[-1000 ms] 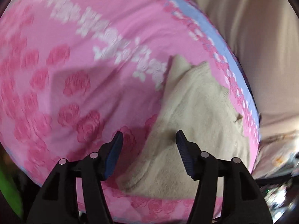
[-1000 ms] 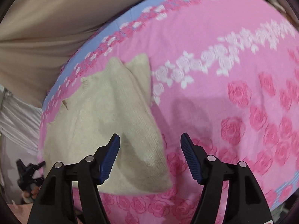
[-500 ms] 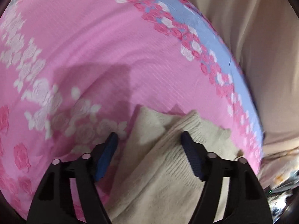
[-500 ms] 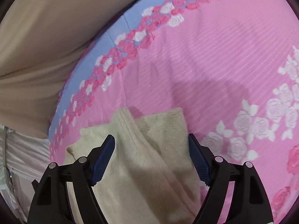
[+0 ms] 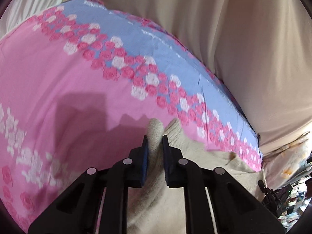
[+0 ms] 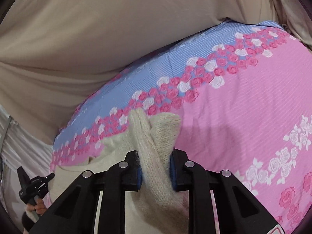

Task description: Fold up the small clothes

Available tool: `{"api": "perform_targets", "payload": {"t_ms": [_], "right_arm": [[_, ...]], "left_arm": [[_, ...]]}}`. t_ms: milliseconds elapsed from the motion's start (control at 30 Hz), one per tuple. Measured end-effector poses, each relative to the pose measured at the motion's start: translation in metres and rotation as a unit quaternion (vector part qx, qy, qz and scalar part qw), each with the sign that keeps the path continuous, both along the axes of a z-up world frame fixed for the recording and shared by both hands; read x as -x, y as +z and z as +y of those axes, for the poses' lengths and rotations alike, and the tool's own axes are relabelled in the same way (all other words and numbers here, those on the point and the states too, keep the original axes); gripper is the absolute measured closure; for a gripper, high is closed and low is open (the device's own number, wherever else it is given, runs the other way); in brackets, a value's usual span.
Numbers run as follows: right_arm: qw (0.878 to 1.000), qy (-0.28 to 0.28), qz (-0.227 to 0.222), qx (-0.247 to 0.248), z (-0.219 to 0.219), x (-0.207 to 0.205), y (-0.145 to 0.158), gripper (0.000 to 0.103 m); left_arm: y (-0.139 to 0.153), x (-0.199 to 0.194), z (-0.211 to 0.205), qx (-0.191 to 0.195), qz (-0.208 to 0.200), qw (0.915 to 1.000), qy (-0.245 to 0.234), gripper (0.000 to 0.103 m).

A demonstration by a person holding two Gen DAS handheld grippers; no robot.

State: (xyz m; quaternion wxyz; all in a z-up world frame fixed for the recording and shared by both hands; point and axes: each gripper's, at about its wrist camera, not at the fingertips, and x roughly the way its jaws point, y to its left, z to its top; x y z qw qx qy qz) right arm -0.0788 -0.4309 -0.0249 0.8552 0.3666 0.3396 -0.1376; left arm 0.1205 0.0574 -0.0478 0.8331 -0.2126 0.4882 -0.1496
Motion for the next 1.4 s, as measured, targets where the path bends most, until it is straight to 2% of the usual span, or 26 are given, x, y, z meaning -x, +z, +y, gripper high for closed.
{"api": "perform_targets", "payload": {"t_ms": [33, 67, 100, 167, 200, 233, 267, 300, 367, 400, 500, 567, 667, 700, 733, 767, 800, 867, 1000, 1067, 1133, 1167, 1233, 1267, 1333, 1400], "right_arm": [[1.000, -0.011, 0.008, -0.005, -0.004, -0.004, -0.011, 0.083], [1.000, -0.017, 0.021, -0.008, -0.007, -0.009, -0.023, 0.077], [0.999, -0.021, 0.045, -0.013, -0.011, -0.012, -0.040, 0.070], [0.992, -0.047, 0.111, -0.033, -0.019, -0.010, -0.066, 0.065], [0.993, -0.053, 0.090, -0.058, -0.023, 0.000, -0.066, 0.065], [0.994, -0.056, 0.067, -0.071, -0.024, 0.011, -0.061, 0.065], [0.994, -0.054, 0.052, -0.076, -0.025, 0.023, -0.054, 0.058], [0.995, -0.045, 0.043, -0.073, -0.024, 0.037, -0.048, 0.046], [0.996, -0.025, 0.037, -0.073, -0.020, 0.061, -0.044, 0.039], [0.996, -0.014, 0.043, -0.079, -0.017, 0.071, -0.046, 0.038], [0.992, 0.016, 0.076, -0.102, 0.003, 0.101, -0.064, 0.037], [0.988, 0.033, 0.088, -0.121, 0.022, 0.113, -0.077, 0.035], [0.988, 0.026, 0.082, -0.125, 0.039, 0.117, -0.087, 0.026], [0.990, 0.021, 0.074, -0.121, 0.042, 0.115, -0.086, 0.026], [0.989, 0.024, 0.070, -0.127, 0.043, 0.112, -0.087, 0.031], [0.987, 0.032, 0.069, -0.140, 0.043, 0.107, -0.089, 0.064], [0.985, 0.035, 0.071, -0.151, 0.042, 0.102, -0.088, 0.072], [0.989, 0.035, 0.059, -0.133, 0.043, 0.103, -0.070, 0.076], [0.993, 0.046, 0.049, -0.100, 0.043, 0.120, -0.034, 0.079], [0.992, 0.047, 0.076, -0.088, 0.041, 0.121, -0.045, 0.077], [0.987, 0.053, 0.132, -0.079, 0.040, 0.116, -0.077, 0.073], [0.987, 0.046, 0.129, -0.085, 0.039, 0.117, -0.085, 0.071], [0.988, 0.021, 0.123, -0.090, 0.035, 0.122, -0.073, 0.061], [0.990, 0.009, 0.121, -0.079, 0.033, 0.125, -0.063, 0.061], [0.994, -0.015, 0.107, -0.031, 0.030, 0.132, -0.034, 0.058], [0.996, -0.009, 0.083, 0.011, 0.031, 0.131, -0.005, 0.057]], "left_arm": [[-0.007, -0.006, -0.001, -0.003, 0.009, 0.9999, 0.007, 0.090], [-0.015, -0.012, -0.002, -0.010, 0.021, 0.9996, 0.015, 0.090], [-0.026, -0.015, -0.003, -0.023, 0.031, 0.9990, 0.025, 0.086], [-0.050, -0.018, -0.005, -0.064, 0.057, 0.9956, 0.037, 0.084], [-0.055, -0.014, -0.003, -0.070, 0.066, 0.9947, 0.036, 0.083], [-0.052, -0.005, 0.003, -0.054, 0.059, 0.9962, 0.034, 0.082], [-0.046, 0.006, 0.009, -0.045, 0.050, 0.9971, 0.035, 0.077], [-0.041, 0.016, 0.016, -0.043, 0.045, 0.9974, 0.037, 0.065], [-0.034, 0.045, 0.033, -0.035, 0.041, 0.9979, 0.038, 0.051], [-0.036, 0.058, 0.041, -0.028, 0.049, 0.9977, 0.038, 0.047], [-0.055, 0.093, 0.060, -0.012, 0.091, 0.9948, 0.044, 0.043], [-0.073, 0.113, 0.069, 0.016, 0.129, 0.9898, 0.058, 0.042], [-0.079, 0.126, 0.070, 0.045, 0.131, 0.9875, 0.075, 0.042], [-0.081, 0.127, 0.068, 0.055, 0.136, 0.9865, 0.073, 0.045], [-0.081, 0.127, 0.067, 0.061, 0.138, 0.9860, 0.070, 0.053], [-0.082, 0.125, 0.066, 0.068, 0.147, 0.9849, 0.061, 0.073], [-0.081, 0.123, 0.067, 0.076, 0.154, 0.9836, 0.056, 0.084], [-0.071, 0.124, 0.076, 0.093, 0.160, 0.9808, 0.061, 0.088], [-0.048, 0.138, 0.093, 0.106, 0.168, 0.9780, 0.063, 0.089], [-0.054, 0.143, 0.095, 0.091, 0.182, 0.9769, 0.065, 0.089], [-0.076, 0.144, 0.091, 0.070, 0.202, 0.9740, 0.073, 0.088], [-0.089, 0.145, 0.087, 0.065, 0.212, 0.9722, 0.076, 0.086], [-0.089, 0.148, 0.084, 0.068, 0.202, 0.9728, 0.091, 0.082], [-0.082, 0.149, 0.082, 0.062, 0.194, 0.9750, 0.088, 0.080], [-0.060, 0.152, 0.084, 0.049, 0.166, 0.9814, 0.083, 0.070], [-0.037, 0.149, 0.090, 0.023, 0.133, 0.9869, 0.089, 0.054]]}}
